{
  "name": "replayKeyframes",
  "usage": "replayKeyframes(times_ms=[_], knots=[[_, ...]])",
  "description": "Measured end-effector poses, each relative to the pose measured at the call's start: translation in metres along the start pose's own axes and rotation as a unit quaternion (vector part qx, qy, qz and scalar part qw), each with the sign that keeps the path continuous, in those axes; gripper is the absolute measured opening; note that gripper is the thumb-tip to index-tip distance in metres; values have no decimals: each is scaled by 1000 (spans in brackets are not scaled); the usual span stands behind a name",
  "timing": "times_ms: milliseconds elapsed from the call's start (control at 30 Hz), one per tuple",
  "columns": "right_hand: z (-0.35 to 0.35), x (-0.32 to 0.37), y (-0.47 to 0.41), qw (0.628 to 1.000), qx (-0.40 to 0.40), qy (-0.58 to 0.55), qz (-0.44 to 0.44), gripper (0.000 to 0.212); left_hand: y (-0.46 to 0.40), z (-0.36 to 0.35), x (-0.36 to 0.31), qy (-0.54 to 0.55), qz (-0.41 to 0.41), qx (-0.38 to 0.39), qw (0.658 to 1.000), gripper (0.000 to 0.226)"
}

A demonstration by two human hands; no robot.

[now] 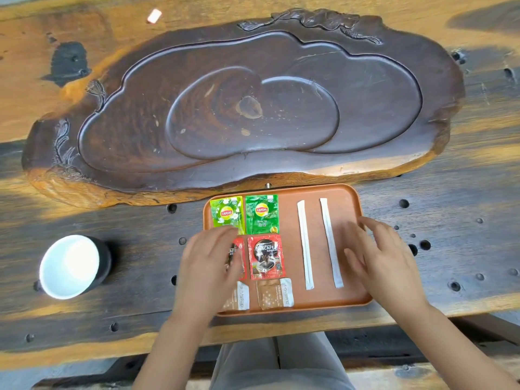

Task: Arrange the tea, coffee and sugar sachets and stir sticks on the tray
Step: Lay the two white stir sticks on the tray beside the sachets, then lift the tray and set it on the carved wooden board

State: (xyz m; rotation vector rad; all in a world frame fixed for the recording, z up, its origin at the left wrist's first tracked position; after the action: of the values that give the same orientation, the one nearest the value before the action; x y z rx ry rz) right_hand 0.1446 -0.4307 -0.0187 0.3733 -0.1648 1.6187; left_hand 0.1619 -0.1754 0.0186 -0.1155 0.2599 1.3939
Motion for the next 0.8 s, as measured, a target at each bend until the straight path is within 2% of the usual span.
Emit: replayKeyframes(times_ms=[100,167,267,433,600,800], knots=[[-9,-13,0,997,28,33,-60,55,13,-5,53,-37,91,22,995,33],[-17,-19,1,993,55,46,-91,65,24,-13,77,-15,170,53,984,40],[-25,-25,3,986,72,43,-144,67,37,-32,93,23,265,108,958,47],[-34,-36,5,968,92,-42,-228,59,43,-54,86,191,319,125,920,15],[-28,-50,8,948,21,-148,-280,49,44,-59,90,227,315,129,912,24],[-21,-46,9,943,-3,-188,-275,44,53,-58,96,234,305,123,915,30]])
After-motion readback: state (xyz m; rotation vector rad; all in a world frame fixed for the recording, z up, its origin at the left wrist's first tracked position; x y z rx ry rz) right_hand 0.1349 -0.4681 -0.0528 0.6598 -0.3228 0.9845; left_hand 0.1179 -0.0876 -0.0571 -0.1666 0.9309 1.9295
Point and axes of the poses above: each hand's wrist, its own y-axis away from the middle knuckle, its own z-axis out of the back of the hand, x = y × z, the point moved 10 cm from there along -y, towards the middle knuckle, and after that the axes turned 9 degrees about -y, right-handed, at the moved point
